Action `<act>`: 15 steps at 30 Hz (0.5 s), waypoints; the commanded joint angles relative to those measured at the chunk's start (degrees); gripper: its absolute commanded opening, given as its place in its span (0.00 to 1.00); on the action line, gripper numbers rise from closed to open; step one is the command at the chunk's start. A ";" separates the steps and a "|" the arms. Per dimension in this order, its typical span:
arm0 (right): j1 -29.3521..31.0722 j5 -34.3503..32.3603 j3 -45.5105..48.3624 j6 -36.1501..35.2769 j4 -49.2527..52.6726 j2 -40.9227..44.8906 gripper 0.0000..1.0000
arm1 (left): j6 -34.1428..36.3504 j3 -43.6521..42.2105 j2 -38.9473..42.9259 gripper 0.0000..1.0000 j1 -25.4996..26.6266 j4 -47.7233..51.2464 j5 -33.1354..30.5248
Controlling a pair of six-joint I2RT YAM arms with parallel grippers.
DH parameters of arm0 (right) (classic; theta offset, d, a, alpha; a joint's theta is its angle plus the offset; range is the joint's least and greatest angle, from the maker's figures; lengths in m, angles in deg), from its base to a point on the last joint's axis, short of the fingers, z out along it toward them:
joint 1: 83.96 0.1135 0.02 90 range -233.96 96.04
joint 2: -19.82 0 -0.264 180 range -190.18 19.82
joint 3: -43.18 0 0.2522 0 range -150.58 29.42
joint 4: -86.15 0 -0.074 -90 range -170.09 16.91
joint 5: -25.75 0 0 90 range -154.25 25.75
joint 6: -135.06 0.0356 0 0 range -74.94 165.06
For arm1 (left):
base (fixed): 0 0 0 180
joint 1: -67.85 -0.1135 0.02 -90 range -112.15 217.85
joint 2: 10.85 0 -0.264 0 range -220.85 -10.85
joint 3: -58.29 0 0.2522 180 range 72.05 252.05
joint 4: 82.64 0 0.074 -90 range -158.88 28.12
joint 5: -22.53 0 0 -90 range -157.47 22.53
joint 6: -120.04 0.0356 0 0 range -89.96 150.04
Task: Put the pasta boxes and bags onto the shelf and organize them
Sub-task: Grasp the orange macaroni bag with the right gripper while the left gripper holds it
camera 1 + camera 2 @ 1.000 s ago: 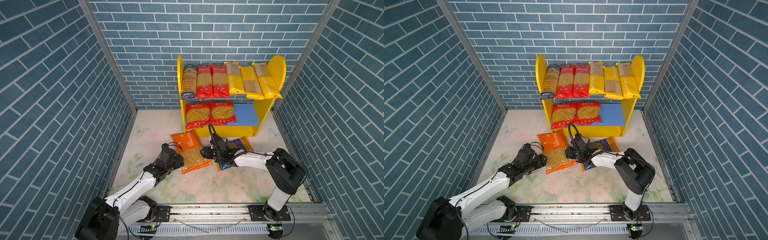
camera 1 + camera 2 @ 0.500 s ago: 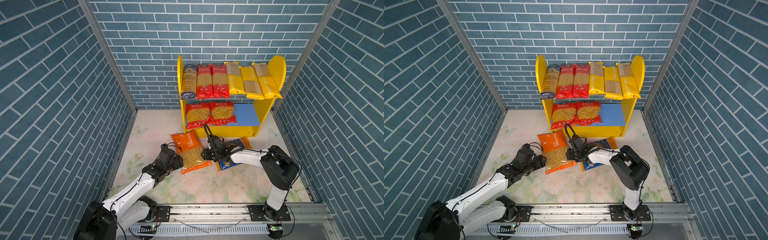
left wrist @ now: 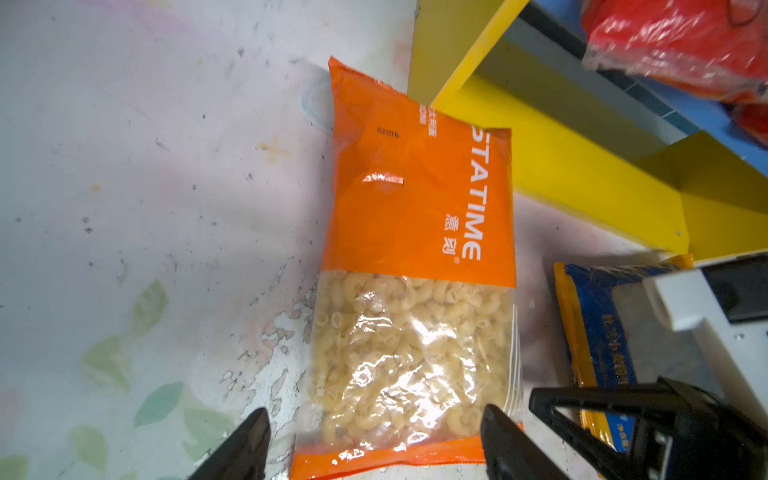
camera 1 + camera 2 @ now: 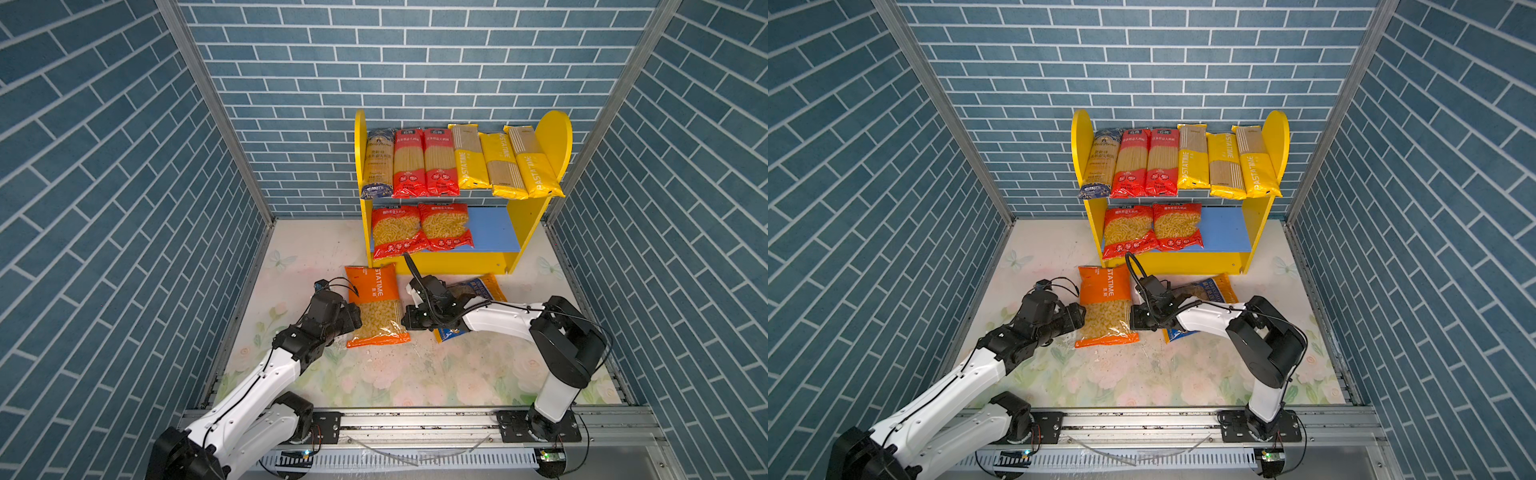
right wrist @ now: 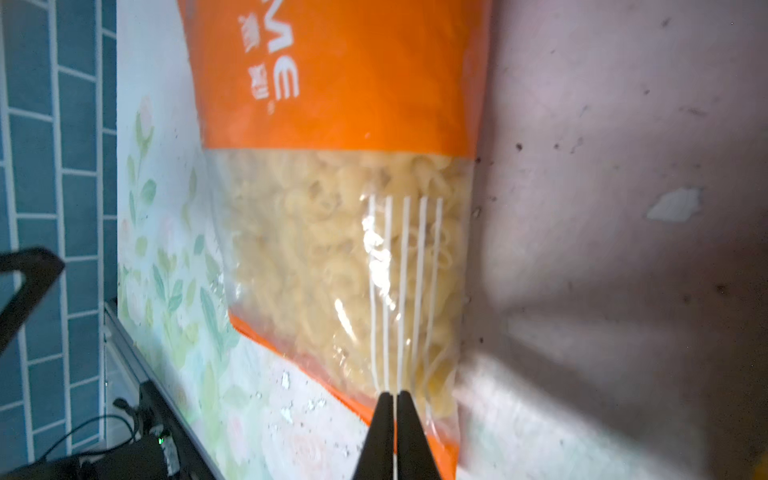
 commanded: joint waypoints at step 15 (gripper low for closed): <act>-1.59 -4.63 2.54 6.25 -3.22 5.35 0.54 | 3.39 -1.25 -10.46 0.80 -3.86 -8.36 2.13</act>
